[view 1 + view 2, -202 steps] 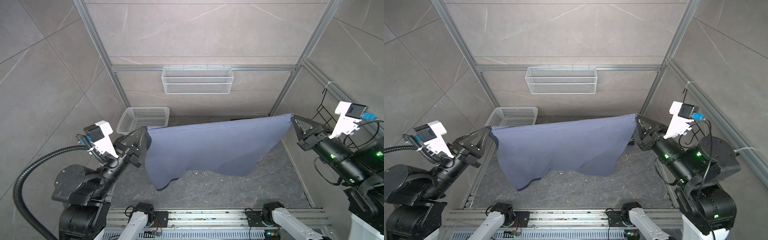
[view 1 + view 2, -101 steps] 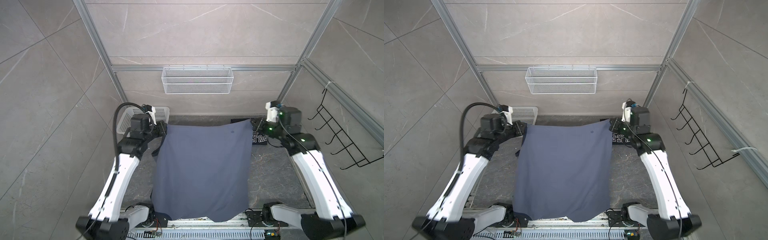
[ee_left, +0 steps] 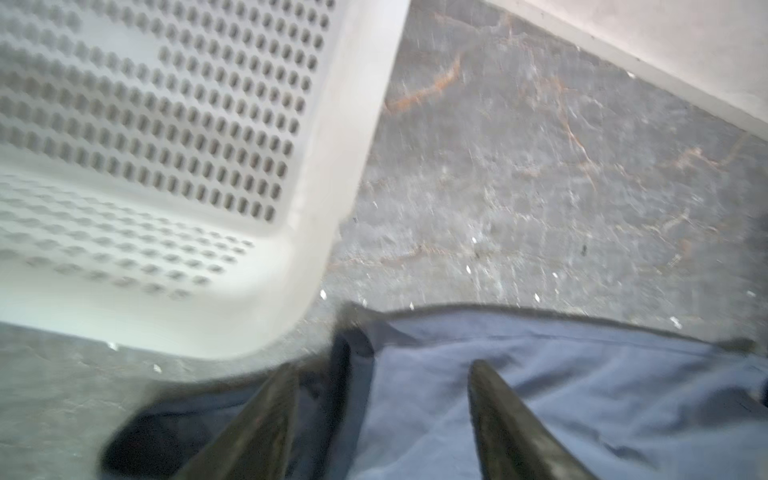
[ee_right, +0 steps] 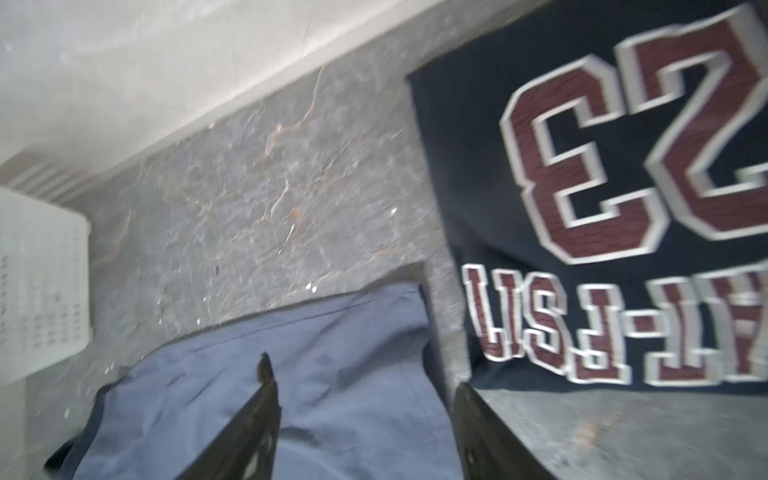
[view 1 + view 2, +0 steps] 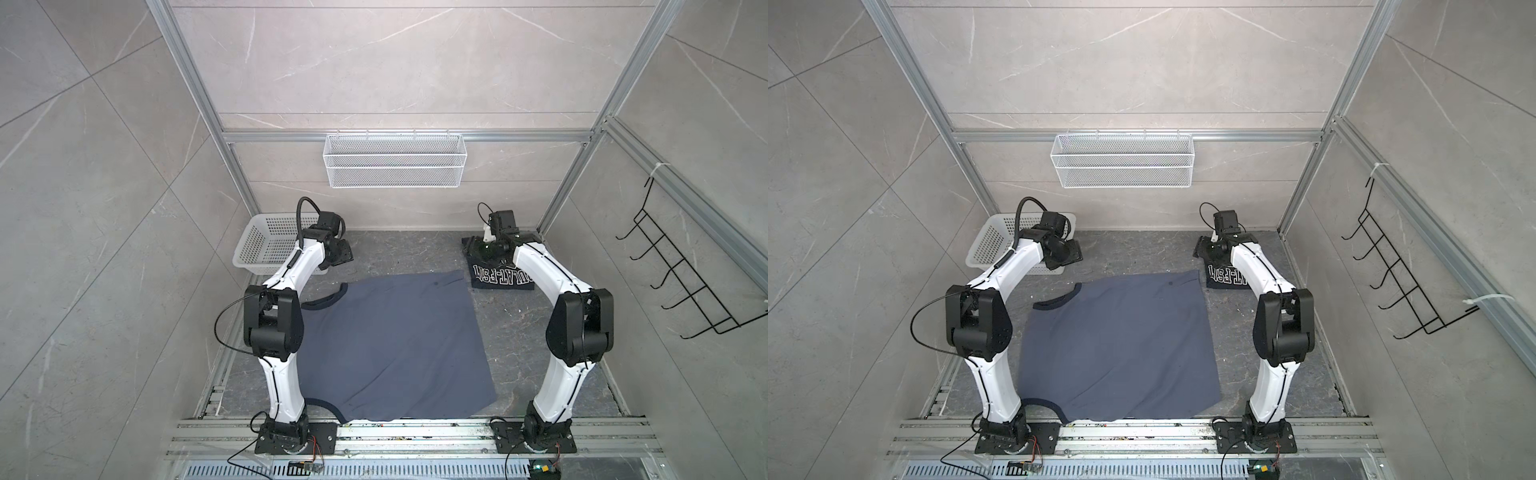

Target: Fold and stack the tank tops

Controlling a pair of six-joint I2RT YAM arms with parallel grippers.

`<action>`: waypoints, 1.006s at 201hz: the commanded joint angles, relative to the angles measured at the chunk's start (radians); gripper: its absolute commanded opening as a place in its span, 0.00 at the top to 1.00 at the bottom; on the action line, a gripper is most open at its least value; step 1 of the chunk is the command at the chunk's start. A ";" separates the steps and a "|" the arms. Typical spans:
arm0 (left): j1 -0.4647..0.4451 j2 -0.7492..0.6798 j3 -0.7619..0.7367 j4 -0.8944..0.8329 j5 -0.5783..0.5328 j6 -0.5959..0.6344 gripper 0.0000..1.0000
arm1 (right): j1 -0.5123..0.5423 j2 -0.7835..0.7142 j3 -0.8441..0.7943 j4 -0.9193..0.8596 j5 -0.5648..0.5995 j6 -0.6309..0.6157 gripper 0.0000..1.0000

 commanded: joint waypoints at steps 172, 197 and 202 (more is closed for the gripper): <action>-0.199 -0.244 -0.541 0.221 0.207 -0.076 0.37 | 0.268 -0.673 -0.911 -0.074 -0.161 0.231 0.38; -0.199 -0.155 -0.532 0.233 0.169 -0.089 0.37 | 0.284 -0.661 -0.991 -0.068 -0.153 0.263 0.39; -0.199 -0.142 -0.532 0.238 0.153 -0.091 0.37 | 0.284 -0.660 -1.004 -0.060 -0.150 0.264 0.39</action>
